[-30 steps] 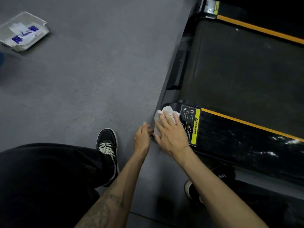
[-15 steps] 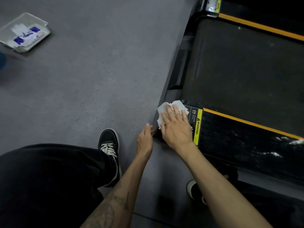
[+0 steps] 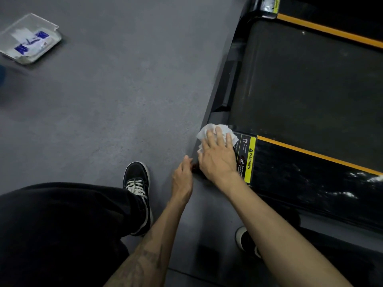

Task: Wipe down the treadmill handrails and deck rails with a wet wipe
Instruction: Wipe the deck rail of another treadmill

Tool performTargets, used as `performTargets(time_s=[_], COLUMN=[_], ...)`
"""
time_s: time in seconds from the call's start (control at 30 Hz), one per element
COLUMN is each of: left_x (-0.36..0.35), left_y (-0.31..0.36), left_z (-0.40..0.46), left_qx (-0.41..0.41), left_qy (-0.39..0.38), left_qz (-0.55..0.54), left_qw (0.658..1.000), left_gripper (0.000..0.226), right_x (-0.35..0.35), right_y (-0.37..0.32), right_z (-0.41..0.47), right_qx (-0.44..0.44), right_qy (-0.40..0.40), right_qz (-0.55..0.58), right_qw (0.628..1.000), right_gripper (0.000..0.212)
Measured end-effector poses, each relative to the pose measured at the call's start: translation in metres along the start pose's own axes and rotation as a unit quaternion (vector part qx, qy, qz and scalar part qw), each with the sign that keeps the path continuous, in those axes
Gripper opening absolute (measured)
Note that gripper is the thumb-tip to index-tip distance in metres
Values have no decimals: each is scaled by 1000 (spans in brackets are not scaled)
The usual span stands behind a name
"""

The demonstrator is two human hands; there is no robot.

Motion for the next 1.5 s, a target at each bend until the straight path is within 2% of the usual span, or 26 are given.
performTargets(time_s=[0.07,0.13,0.23,0.33,0.4,0.6,0.77,0.97,1.13,1.2,1.3,1.4,1.5], left_x=[0,1,0,-5,-9,-7,-10,-10,-15,-15,-16,-16,-18], left_y=[-2,-4,0,7,9,17,29,33,34,32,28,26,25], left_z=[1,2,-1,-7,-11,-21,-33,-34,-37,-38,-37,-39,-39], left_qx=[-1,7,-23,-87,-101,-125,-183,-198,-225,-229,-230,-222,-223], left_qy=[-2,2,-1,-20,-38,-49,-49,-41,-40,-44,-55,-56,-54], left_qz=[7,7,25,74,89,85,90,91,108,112,131,134,135], left_qw=[1000,1000,999,993,990,987,978,975,968,966,963,964,964], left_gripper=[53,43,28,34,37,40,41,41,42,44,49,54,55], right_x=[-3,-3,1,-2,-5,-3,-6,-2,-11,-12,-8,-11,-14], right_y=[-9,-8,12,29,26,26,35,42,46,42,58,83,72], right_z=[0,10,15,-6,-22,-11,-34,-19,-43,-40,-23,-37,-61], right_qx=[29,63,24,-76,-121,-32,-131,-64,-181,-178,-123,-161,-203], right_qy=[-11,-11,20,54,61,61,73,72,74,71,65,65,77], right_qz=[7,0,33,96,120,120,139,140,169,180,170,165,172], right_qw=[999,998,999,991,983,990,979,985,966,965,976,971,961], right_gripper=[60,57,57,60,63,59,66,58,67,67,62,65,73])
Point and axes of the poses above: each hand's wrist, its own z-axis towards the middle knuckle, its own x-axis out of the back of the hand, y = z × x, the point moved 7 cm from there along z, towards the middle knuckle, and after that the axes turned 12 degrees about y, right-handed, at the moved point
